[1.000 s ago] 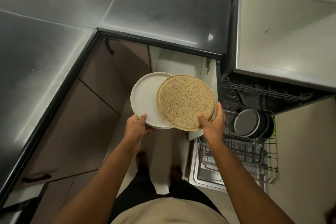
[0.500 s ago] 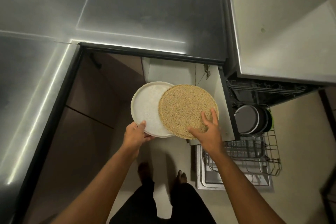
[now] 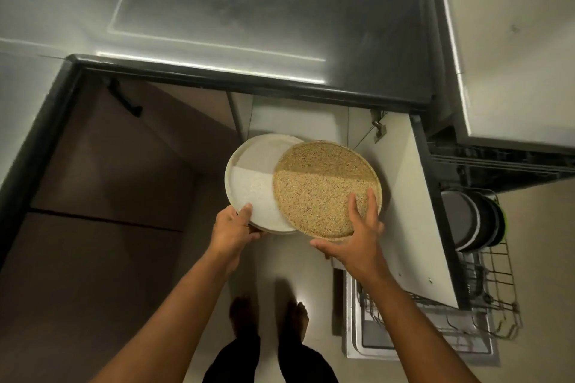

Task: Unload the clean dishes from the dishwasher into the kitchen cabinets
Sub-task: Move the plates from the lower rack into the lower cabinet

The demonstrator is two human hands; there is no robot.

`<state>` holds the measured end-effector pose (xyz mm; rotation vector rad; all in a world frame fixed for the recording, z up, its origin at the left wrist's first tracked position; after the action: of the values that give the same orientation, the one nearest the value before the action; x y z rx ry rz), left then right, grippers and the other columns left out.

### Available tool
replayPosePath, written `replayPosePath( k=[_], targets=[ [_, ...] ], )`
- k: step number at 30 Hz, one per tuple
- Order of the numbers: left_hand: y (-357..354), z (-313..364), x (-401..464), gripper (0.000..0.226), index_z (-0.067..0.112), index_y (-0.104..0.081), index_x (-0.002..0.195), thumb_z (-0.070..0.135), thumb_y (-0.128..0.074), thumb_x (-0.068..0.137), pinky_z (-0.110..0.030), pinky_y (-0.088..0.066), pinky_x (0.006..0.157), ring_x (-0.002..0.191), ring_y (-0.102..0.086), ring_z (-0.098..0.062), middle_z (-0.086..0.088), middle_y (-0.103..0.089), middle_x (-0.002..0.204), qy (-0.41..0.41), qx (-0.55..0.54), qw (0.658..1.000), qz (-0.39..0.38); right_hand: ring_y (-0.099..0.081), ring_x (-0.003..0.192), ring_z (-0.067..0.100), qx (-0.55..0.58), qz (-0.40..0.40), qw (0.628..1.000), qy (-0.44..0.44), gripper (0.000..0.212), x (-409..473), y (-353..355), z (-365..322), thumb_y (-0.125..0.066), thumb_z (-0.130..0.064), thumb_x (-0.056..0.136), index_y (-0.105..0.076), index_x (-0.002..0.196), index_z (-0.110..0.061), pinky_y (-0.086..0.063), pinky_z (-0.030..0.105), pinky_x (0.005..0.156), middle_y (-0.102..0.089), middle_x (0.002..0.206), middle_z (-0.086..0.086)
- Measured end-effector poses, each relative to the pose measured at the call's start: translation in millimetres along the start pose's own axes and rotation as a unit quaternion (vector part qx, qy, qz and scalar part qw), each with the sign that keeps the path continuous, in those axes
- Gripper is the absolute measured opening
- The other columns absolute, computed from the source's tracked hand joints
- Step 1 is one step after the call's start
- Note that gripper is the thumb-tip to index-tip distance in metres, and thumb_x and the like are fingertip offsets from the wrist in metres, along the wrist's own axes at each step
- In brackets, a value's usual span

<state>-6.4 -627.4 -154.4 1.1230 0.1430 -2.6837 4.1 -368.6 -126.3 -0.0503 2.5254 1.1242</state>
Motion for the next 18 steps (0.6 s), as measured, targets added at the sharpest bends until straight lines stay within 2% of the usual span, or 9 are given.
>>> replayPosePath(
  k=[4, 7, 9, 11, 14, 18],
  targets=[
    [-12.4, -9.2, 34.5, 0.029, 0.008, -0.053, 0.127, 0.022, -0.045, 0.104, -0.042, -0.061, 0.076, 0.098, -0.07, -0.032, -0.015, -0.069, 0.11, -0.002, -0.019, 1.0, -0.002, -0.009, 0.143, 0.028, -0.017, 0.03, 0.999, 0.007, 0.128, 32.6, -16.2, 12.8, -0.083, -0.064, 0.056, -0.01, 0.156, -0.033, -0.029, 0.051, 0.112, 0.017, 0.161, -0.015],
    [-17.8, -21.2, 69.2, 0.017, 0.01, -0.052, 0.116, 0.019, -0.049, 0.102, -0.035, -0.061, 0.065, 0.097, -0.07, -0.033, -0.018, -0.066, 0.111, 0.008, -0.058, 0.998, -0.006, -0.005, 0.144, 0.029, -0.029, 0.038, 0.999, 0.008, 0.126, 64.3, -37.5, 27.5, -0.083, -0.061, 0.058, -0.007, 0.155, -0.037, -0.025, 0.052, 0.114, 0.02, 0.16, -0.016],
    [-26.6, -26.6, 101.0, 0.011, 0.015, -0.048, 0.111, 0.017, -0.051, 0.101, -0.036, -0.061, 0.065, 0.096, -0.069, -0.031, -0.016, -0.064, 0.111, -0.01, -0.087, 0.996, -0.019, -0.001, 0.145, 0.029, -0.017, 0.06, 0.997, 0.036, 0.127, 90.6, -54.7, 43.1, -0.08, -0.065, 0.057, -0.005, 0.155, -0.038, -0.022, 0.054, 0.116, 0.022, 0.159, -0.017],
    [-28.8, -26.3, 123.8, 0.015, 0.012, -0.049, 0.114, 0.016, -0.052, 0.101, -0.036, -0.06, 0.065, 0.096, -0.069, -0.031, -0.017, -0.063, 0.114, -0.014, -0.099, 0.995, -0.019, -0.001, 0.146, 0.03, -0.022, 0.072, 0.996, 0.05, 0.128, 111.0, -59.0, 45.2, -0.078, -0.068, 0.055, -0.004, 0.155, -0.038, -0.022, 0.054, 0.117, 0.023, 0.159, -0.016],
    [-43.6, -33.2, 169.6, 0.025, 0.005, -0.051, 0.124, 0.017, -0.05, 0.102, -0.031, -0.06, 0.061, 0.099, -0.068, -0.031, -0.02, -0.064, 0.12, -0.05, -0.109, 0.992, -0.04, -0.002, 0.146, 0.034, -0.037, 0.078, 0.995, 0.057, 0.123, 147.4, -77.6, 61.1, -0.079, -0.063, 0.064, -0.002, 0.156, -0.035, -0.027, 0.05, 0.114, 0.024, 0.16, -0.013],
    [-63.9, -33.8, 221.3, 0.031, 0.002, -0.05, 0.13, 0.014, -0.051, 0.101, -0.031, -0.059, 0.059, 0.101, -0.067, -0.032, -0.02, -0.063, 0.122, -0.069, -0.125, 0.989, -0.043, -0.005, 0.145, 0.039, -0.083, 0.092, 0.99, 0.072, 0.122, 189.7, -92.0, 66.4, -0.072, -0.073, 0.064, -0.004, 0.157, -0.033, -0.029, 0.053, 0.112, 0.021, 0.162, -0.008]
  ],
)
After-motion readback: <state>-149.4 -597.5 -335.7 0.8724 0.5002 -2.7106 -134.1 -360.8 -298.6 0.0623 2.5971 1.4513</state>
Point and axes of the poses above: each hand's wrist, its own x-axis towards the middle knuckle, its own y-axis out of the back of the hand, z = x × y, the point moved 7 cm from there along x, towards the middle knuckle
